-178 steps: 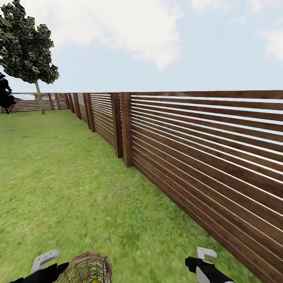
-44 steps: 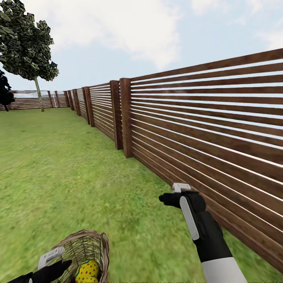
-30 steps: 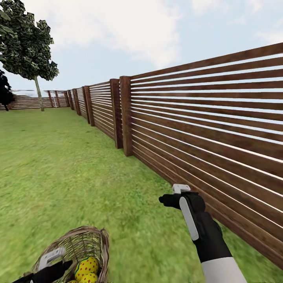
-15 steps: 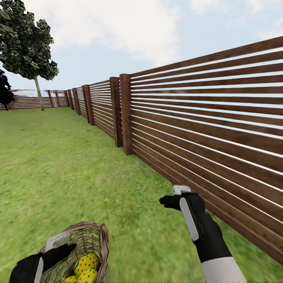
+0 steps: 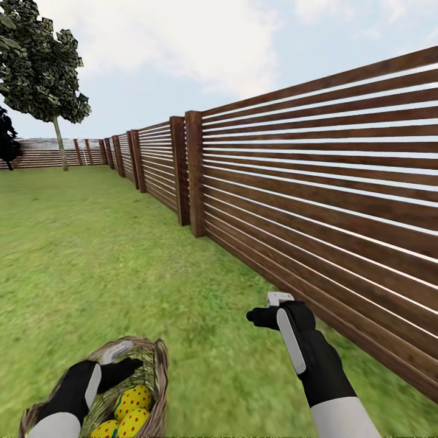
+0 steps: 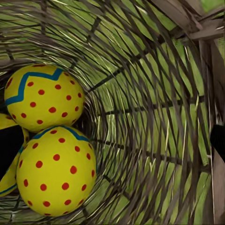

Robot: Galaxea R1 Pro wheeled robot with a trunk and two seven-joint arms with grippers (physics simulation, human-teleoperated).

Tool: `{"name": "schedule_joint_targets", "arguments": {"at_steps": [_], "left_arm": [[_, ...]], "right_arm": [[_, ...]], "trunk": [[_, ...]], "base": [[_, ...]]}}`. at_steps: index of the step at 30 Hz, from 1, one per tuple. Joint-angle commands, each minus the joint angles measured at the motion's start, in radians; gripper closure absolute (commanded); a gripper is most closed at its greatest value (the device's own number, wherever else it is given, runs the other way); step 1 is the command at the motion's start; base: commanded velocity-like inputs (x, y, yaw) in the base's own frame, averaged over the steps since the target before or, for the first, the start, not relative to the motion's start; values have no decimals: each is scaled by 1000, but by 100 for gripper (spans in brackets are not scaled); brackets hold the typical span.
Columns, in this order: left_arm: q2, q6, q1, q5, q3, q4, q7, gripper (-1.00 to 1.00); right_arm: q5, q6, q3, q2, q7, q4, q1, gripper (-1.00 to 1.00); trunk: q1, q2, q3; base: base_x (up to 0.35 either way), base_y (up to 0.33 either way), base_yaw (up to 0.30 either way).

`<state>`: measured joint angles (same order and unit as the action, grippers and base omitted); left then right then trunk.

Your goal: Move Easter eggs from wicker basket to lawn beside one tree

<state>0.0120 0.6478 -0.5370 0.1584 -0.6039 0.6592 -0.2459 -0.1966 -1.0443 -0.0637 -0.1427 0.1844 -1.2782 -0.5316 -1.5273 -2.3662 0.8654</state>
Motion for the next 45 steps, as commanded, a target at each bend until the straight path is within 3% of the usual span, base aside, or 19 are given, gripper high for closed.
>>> {"name": "schedule_joint_targets", "arguments": {"at_steps": [1, 13, 36, 42, 45], "left_arm": [[0, -11, -7, 11, -5, -16, -5, -100], [2, -68, -28, 8, -5, -76, 11, -100], [7, -65, -29, 13, -5, -79, 13, -100], [13, -64, -29, 13, -9, -79, 16, -100], [15, -64, -29, 13, -11, -79, 25, -100]], "right_arm": [[-11, -3, 0, 0, 10, 0, -1, -100], [-10, -3, 0, 0, 10, 30, -1, -100], [-11, -3, -1, 0, 10, 48, -1, -100], [-11, -3, 0, 0, 10, 48, -1, -100], [-10, -3, 1, 0, 10, 48, -1, -100]], "trunk": [[-4, -8, 4], [-50, -92, 42], [-50, -92, 42], [-73, -134, 61], [-73, -134, 61]], "base": [[0, 0, 0], [0, 0, 0], [0, 0, 0], [0, 0, 0], [0, 0, 0]]}}
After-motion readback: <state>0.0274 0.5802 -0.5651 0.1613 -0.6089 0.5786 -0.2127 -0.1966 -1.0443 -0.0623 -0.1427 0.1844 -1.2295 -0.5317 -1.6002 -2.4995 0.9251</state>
